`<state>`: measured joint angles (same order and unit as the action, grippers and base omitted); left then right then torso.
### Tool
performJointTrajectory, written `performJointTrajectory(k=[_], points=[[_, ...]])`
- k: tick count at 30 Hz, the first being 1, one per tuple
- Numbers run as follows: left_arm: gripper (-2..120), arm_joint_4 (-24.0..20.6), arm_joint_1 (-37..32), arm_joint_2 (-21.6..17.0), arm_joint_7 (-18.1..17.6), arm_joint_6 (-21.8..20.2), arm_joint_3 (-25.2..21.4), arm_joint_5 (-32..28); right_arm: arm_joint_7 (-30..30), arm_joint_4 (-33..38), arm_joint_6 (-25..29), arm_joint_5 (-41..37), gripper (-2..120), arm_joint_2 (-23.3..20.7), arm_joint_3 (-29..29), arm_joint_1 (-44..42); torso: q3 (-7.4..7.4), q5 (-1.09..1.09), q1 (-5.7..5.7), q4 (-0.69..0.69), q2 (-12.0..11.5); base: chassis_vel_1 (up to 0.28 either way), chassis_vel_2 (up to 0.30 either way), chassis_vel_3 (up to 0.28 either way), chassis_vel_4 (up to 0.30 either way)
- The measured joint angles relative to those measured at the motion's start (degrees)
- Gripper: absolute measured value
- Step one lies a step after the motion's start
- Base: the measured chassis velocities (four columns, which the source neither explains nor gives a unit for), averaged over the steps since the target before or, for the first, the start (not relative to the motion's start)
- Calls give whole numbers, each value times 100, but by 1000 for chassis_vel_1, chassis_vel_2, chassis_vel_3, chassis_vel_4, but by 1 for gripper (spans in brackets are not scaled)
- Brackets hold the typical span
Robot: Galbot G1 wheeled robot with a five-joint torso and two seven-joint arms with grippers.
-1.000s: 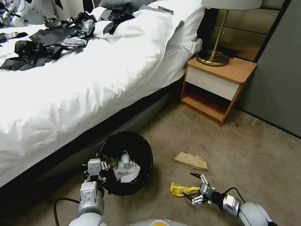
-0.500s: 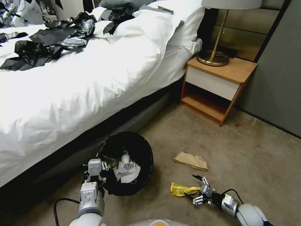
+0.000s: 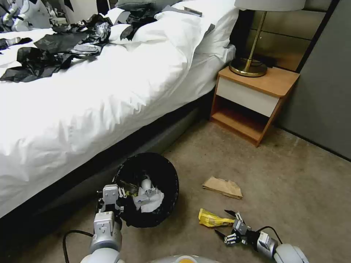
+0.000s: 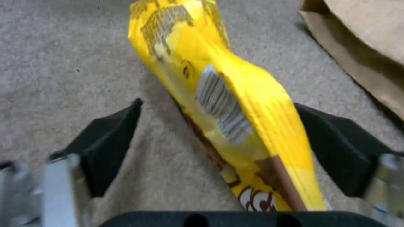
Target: Pick up the trash bin, then pick up the garbage from the floor and place it into the trash bin.
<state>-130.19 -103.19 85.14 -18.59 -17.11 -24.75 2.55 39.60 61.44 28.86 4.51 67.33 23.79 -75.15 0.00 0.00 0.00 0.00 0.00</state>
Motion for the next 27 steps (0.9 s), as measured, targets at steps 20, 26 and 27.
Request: performJointTrajectory(k=[20, 26, 27], points=[[1, 16, 17, -1, -3, 0, 2, 1, -102, -9, 18, -20, 16, 8, -14, 31, 0, 0, 0, 0, 0, 0, 0, 0, 0], [1, 31, 23, -3, -5, 0, 2, 0, -119, -16, 35, -21, 0, 12, -19, 36, 0, 0, 0, 0, 0, 0, 0, 0, 0], [1, 33, 24, -4, -5, -1, 2, -1, -119, -19, 47, -21, 0, 17, -23, 43, 0, 0, 0, 0, 0, 0, 0, 0, 0]])
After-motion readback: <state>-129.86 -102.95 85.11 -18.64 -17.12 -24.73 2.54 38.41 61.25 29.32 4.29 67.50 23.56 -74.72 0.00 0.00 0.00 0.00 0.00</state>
